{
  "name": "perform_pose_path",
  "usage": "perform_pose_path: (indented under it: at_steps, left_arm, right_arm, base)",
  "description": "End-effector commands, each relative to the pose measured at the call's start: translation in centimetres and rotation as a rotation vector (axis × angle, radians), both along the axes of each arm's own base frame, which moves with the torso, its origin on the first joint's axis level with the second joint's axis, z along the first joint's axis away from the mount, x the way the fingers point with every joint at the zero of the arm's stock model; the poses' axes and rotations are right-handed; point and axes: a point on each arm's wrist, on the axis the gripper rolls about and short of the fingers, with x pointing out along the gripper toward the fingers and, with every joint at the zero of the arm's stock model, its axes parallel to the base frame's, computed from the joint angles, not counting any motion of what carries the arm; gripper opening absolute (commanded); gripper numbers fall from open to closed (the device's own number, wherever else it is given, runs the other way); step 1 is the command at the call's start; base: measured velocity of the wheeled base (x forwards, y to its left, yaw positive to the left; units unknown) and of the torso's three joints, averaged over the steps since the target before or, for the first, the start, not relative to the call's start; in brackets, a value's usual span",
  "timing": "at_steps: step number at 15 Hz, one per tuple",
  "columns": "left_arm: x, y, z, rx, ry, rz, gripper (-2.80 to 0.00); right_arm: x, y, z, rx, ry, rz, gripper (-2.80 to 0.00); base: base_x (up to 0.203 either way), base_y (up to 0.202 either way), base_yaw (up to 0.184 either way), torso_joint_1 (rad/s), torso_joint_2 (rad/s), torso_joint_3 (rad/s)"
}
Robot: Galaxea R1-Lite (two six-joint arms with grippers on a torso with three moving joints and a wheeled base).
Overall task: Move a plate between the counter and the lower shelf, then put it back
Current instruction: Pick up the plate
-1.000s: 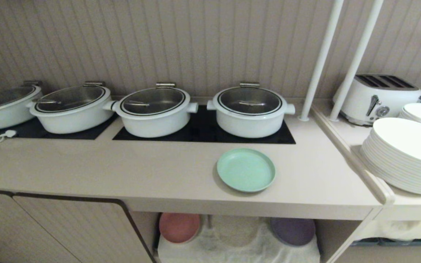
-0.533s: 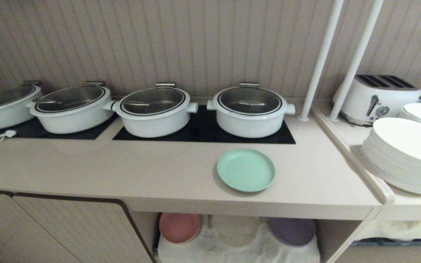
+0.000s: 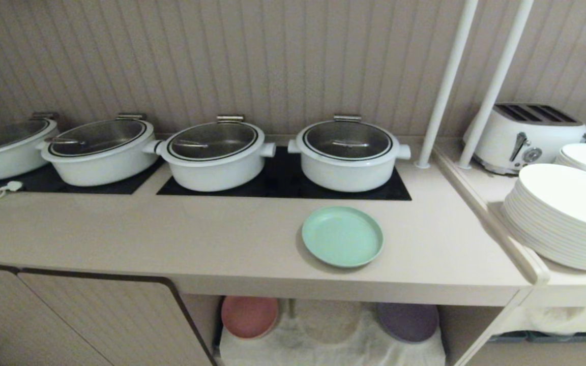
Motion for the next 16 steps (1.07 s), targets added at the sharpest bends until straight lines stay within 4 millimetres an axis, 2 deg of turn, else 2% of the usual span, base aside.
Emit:
perform_pose_path:
  at_steps: [1,3,6,8,11,13,16]
  left_arm:
    - [0.0,0.0,0.0,0.0,0.0,0.001,-2.8]
    - [0.0,0.0,0.0,0.0,0.0,0.001,-2.8]
    - [0.0,0.0,0.0,0.0,0.0,0.001,-2.8]
    - [0.0,0.0,0.0,0.0,0.0,0.001,-2.8]
    - [0.0,0.0,0.0,0.0,0.0,0.001,-2.8]
    - [0.0,0.0,0.0,0.0,0.0,0.001,-2.8]
    - [0.0,0.0,0.0,0.0,0.0,0.001,-2.8]
  right_arm:
    - [0.1,0.0,1.7,-0.001,0.012,0.004,-2.8]
    - [0.9,0.0,4.3,-0.002,0.045,0.017,-2.8]
    - [3.5,0.2,10.4,-0.018,0.071,0.079,-2.8]
    - [6.6,0.3,13.9,-0.076,0.108,0.126,-2.8]
    - [11.7,0.6,18.0,-0.15,0.139,0.217,-2.8]
    - [14.6,1.3,18.6,-0.161,0.187,0.335,-2.8]
    - [19.3,2.7,18.2,-0.154,0.282,0.451,-2.8]
  base:
    - [0.0,0.0,0.0,0.0,0.0,0.0]
    - [0.0,0.0,0.0,0.0,0.0,0.0]
    - [0.0,0.0,0.0,0.0,0.0,0.0]
    - [0.0,0.0,0.0,0.0,0.0,0.0]
    - [0.0,0.0,0.0,0.0,0.0,0.0]
    - [0.0,0.0,0.0,0.0,0.0,0.0]
    - [0.0,0.0,0.0,0.0,0.0,0.0]
